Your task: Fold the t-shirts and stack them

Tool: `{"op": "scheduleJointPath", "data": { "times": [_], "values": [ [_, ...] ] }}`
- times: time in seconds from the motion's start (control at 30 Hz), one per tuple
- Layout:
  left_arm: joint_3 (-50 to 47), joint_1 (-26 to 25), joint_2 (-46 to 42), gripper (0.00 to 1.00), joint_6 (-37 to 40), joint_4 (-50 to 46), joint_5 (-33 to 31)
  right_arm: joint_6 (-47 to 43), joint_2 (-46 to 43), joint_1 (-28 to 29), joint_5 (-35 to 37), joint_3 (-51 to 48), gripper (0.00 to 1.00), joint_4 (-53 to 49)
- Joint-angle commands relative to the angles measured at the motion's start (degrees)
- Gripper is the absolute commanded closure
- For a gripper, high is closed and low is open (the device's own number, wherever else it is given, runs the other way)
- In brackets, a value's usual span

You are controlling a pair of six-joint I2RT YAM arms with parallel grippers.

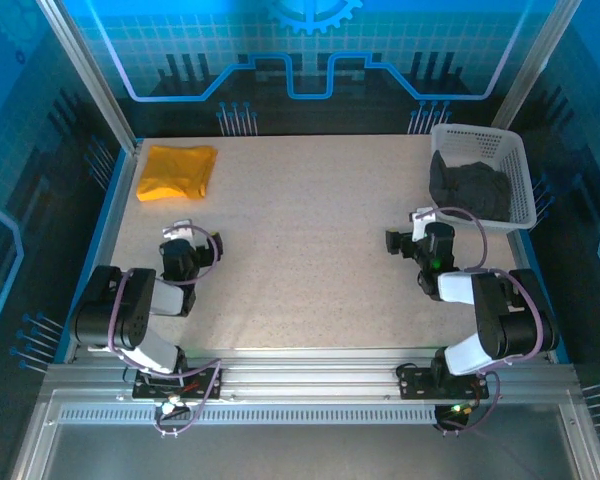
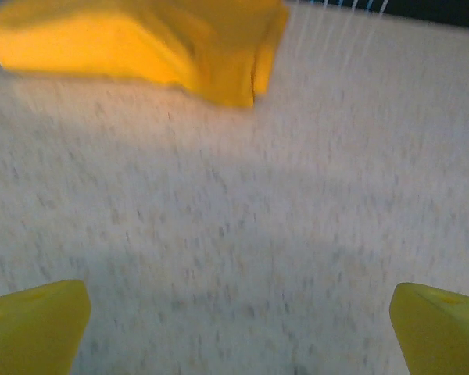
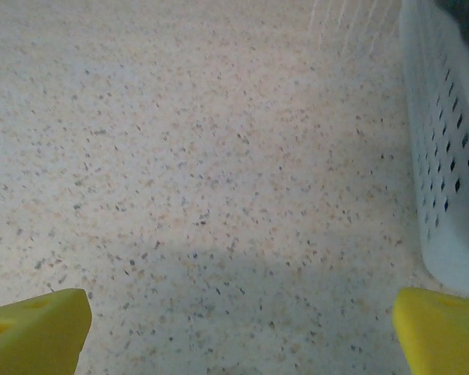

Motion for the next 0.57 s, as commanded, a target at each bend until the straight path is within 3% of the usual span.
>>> {"op": "scheduleJointPath", "data": {
  "times": [0.0, 0.53],
  "values": [
    [5.3, -0.7, -1.0, 0.01, 2.3, -2.2, 1.0, -1.0, 0.3, -0.8, -1.8, 0.8, 0.00, 4.1],
    [5.2, -0.8, -0.5, 0.01, 2.8, -0.9, 0.5, -1.4, 0.3, -0.6, -2.1, 1.0, 0.00, 3.7]
  ]
}}
